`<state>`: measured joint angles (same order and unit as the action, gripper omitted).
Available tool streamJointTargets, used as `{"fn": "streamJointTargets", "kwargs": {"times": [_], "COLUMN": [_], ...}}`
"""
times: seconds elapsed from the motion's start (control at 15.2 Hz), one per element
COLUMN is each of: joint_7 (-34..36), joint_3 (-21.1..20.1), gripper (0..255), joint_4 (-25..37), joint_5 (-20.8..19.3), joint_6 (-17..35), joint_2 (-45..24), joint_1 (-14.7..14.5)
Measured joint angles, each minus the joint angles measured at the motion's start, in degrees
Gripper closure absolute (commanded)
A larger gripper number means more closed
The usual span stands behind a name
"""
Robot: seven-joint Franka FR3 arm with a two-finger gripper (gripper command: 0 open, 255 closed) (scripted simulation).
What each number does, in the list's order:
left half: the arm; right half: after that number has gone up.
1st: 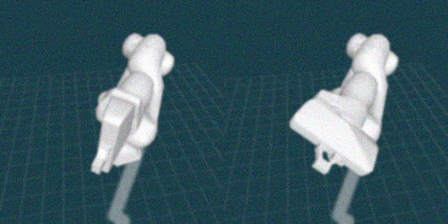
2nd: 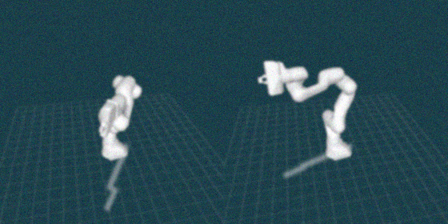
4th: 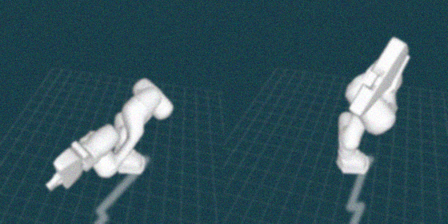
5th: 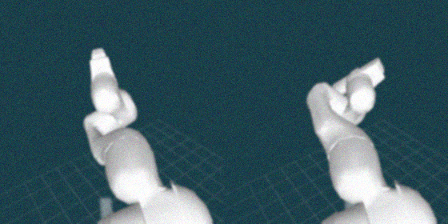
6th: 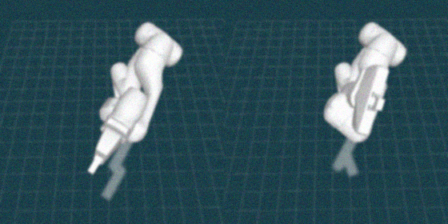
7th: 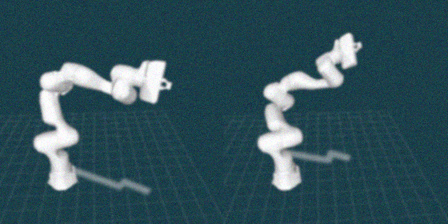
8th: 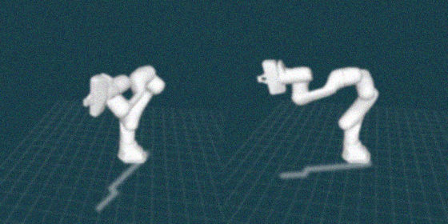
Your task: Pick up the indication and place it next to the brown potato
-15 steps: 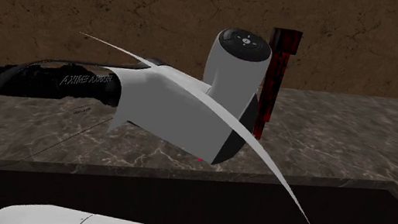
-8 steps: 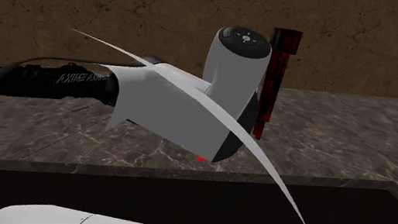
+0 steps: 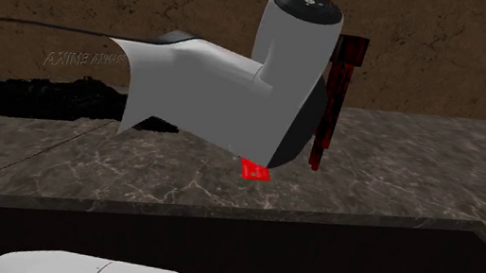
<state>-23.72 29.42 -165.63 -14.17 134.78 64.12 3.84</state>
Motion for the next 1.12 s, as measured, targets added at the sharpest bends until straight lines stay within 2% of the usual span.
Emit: {"fn": "streamJointTargets", "kwargs": {"times": [1.12], "joint_7": [3.0], "joint_3": [-5.4], "gripper": [255], "joint_4": [12.4], "joint_5": [3.7], "joint_6": [-10.8], "joint_2": [-1.1], "joint_1": [-3.5]}}
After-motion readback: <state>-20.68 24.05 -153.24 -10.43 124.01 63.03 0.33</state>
